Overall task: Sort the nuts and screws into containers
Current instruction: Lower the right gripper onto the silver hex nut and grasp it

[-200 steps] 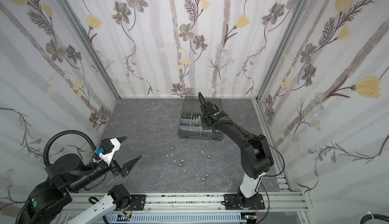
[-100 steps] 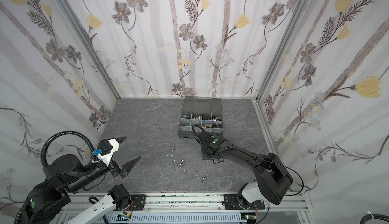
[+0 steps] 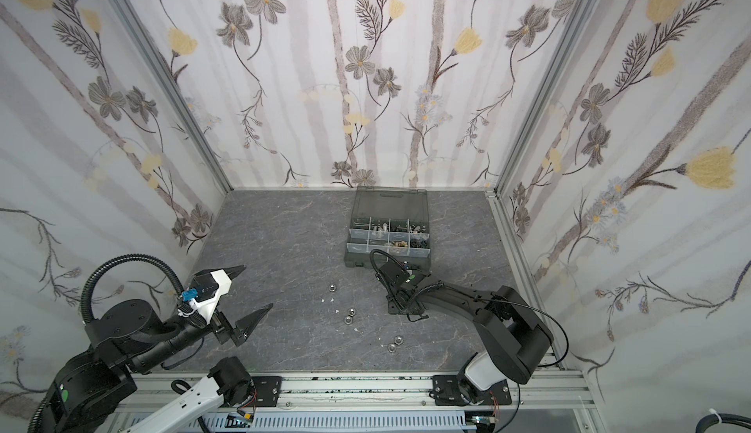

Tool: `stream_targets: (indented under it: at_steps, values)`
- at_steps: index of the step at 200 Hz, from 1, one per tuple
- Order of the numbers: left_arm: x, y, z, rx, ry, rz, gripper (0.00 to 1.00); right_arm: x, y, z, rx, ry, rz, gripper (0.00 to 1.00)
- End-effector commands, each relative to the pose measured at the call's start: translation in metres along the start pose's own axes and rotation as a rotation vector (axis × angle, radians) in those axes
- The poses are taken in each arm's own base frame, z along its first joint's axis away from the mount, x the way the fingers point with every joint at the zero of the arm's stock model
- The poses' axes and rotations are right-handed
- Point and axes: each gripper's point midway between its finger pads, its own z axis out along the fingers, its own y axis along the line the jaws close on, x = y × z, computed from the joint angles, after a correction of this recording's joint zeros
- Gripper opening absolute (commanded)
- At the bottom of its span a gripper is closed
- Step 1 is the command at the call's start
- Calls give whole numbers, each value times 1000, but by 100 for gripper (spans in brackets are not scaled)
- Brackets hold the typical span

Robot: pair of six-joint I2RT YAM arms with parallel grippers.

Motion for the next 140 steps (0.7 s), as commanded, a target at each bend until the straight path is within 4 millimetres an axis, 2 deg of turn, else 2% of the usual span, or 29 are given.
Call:
stream_targets:
  at_steps: [1,51,140]
  values:
    - [-4,2,-1,-11,-21,-6,100,-5,1,2,7,-12,2,52]
    - [-3,3,0,-16,-18,0,100,-1,-2,11,27,4,-14,38]
    - [-2,3,1,-18,-14,0,100,-3,-8,18,41,9,-41,33]
